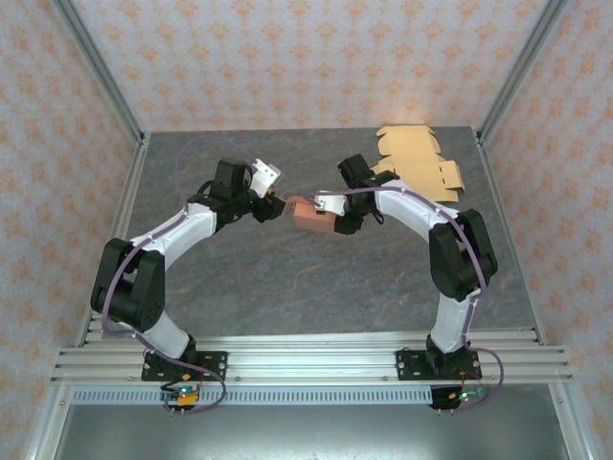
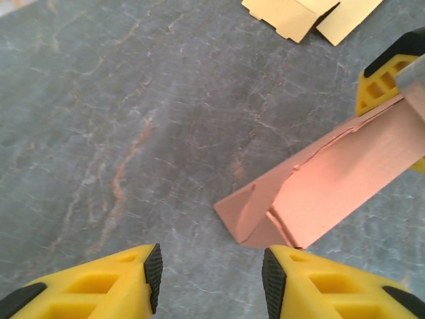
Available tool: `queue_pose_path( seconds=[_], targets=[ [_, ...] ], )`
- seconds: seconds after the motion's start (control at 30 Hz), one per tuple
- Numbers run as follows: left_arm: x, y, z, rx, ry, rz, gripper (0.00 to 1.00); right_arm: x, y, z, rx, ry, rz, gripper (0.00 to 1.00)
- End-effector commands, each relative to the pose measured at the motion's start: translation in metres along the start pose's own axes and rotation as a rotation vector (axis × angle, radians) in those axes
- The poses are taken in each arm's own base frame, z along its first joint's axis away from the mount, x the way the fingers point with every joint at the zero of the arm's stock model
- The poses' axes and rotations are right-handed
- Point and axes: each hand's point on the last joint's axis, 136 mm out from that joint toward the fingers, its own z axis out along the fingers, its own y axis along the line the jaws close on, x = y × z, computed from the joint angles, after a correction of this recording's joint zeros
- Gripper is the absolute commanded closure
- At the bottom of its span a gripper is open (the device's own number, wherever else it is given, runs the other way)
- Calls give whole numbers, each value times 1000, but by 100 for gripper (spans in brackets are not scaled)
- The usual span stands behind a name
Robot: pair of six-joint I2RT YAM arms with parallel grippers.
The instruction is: Fold the paper box
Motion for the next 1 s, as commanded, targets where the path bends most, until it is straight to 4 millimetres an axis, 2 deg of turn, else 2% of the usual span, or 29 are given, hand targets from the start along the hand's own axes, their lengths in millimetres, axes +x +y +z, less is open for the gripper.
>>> queue_pose_path(
  seconds=[0.0, 0.13, 0.3, 0.37, 0.5, 0.6, 0.8, 0.97],
  targets=[
    [-14, -10, 0, 47, -59, 170, 53, 20, 35, 15, -162, 67, 40, 56],
    [-16, -24, 13, 169, -54, 202, 55, 20, 35, 14, -163, 72, 39, 56],
    [-12, -42, 18, 266, -45, 229, 58, 22, 35, 13, -160, 78, 34, 56],
    [-11, -43, 19, 271, -39, 229, 65, 22, 36, 14, -164, 79, 34, 56],
    [-10, -42, 20, 274, -30, 214, 87, 21, 35, 14, -164, 75, 35, 56],
    [-17, -44, 21, 283, -47, 183, 97, 21, 35, 13, -163, 74, 35, 56],
    [-25, -59, 25, 299, -67, 133, 100, 20, 33, 15, -158, 74, 50, 56],
    [-27, -61, 30, 291, -81, 71, 100, 19, 32, 16, -155, 70, 60, 56]
  ],
)
